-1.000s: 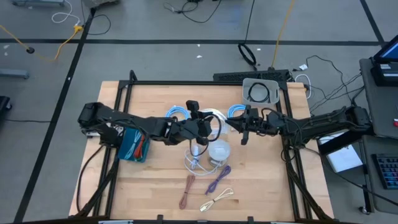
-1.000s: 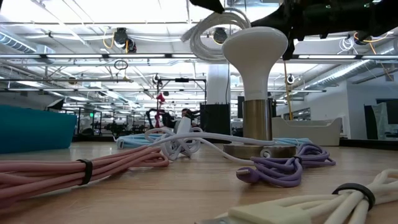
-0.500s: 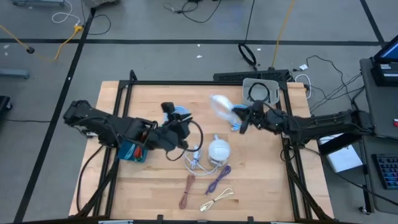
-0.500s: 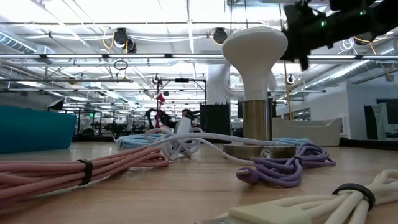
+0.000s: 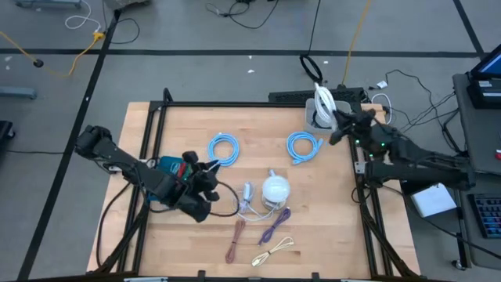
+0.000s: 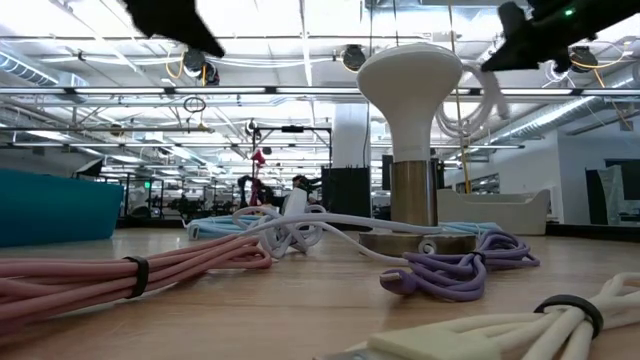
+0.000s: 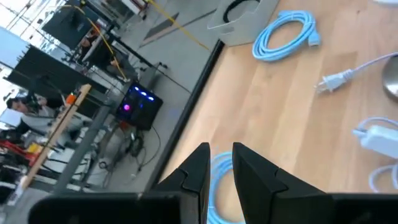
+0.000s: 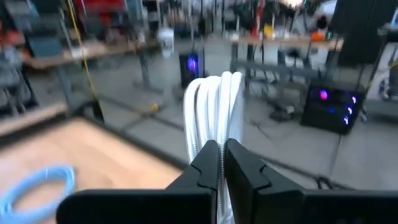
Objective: Pick & Place USB Port
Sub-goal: Put the white HDMI cable into the gray bin
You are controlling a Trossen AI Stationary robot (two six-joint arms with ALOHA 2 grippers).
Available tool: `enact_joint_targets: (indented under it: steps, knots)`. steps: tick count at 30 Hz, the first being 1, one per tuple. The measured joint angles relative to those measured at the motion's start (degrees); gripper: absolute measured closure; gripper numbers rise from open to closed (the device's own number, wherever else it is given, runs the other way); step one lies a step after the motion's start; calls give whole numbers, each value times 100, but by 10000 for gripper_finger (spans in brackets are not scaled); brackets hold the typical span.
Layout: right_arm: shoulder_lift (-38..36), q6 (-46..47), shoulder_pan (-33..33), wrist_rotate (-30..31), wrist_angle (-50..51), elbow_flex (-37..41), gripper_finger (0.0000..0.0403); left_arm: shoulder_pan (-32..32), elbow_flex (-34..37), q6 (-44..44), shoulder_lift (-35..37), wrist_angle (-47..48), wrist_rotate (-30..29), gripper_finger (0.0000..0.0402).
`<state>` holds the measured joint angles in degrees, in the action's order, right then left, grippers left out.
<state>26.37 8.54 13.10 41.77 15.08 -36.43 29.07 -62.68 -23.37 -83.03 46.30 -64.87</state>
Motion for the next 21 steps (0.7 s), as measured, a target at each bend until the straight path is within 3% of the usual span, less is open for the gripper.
enact_joint_targets:
  steps: [4, 6, 9, 13, 15, 18, 21]
  knots:
    - [-36, 547, 324, 273, 2068, -404, 400, 211, 628, -825, 126, -104, -155, 330]
    - [55, 694, 483, 473, 2610, -427, 400, 261, 864, -965, 157, -361, -227, 330]
    - [287, 592, 674, 463, 2854, -432, 400, 345, 1028, -896, 239, -762, -272, 330]
    - [629, -10, 816, 219, 2183, -432, 400, 374, 1040, -425, 258, -1257, -244, 330]
    - [700, -417, 967, -684, 1419, -432, 400, 380, 1028, -142, 265, -1606, -221, 330]
    - [742, -761, 1438, -2778, 273, -436, 400, 390, 1032, 121, 263, -1842, -86, 330]
    - [889, -704, 2291, -4403, -88, -439, 400, 402, 1032, 189, 263, -1940, -58, 330]
